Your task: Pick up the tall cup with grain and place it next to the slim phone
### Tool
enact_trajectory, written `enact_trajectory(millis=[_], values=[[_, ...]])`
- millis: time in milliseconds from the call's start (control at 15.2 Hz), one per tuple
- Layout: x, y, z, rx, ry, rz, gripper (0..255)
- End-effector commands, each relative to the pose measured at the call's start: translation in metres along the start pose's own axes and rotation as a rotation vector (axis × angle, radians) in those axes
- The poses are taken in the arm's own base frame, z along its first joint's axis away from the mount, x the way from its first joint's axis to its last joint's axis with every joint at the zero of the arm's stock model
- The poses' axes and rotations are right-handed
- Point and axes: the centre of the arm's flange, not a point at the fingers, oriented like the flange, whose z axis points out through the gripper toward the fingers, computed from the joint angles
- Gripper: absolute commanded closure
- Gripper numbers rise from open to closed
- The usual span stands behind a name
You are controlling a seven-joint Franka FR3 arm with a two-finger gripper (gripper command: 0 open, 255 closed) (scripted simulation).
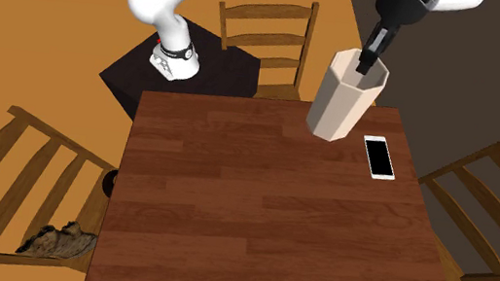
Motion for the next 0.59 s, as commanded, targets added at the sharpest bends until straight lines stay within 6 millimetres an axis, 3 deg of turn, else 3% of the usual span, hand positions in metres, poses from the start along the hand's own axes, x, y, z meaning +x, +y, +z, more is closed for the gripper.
enact_trajectory(millis=[0,528], values=[[0.000,0.000,0.009,0.000,0.002,0.000,255],[-0.001,0.000,0.052,0.000,0.002,0.000,255]])
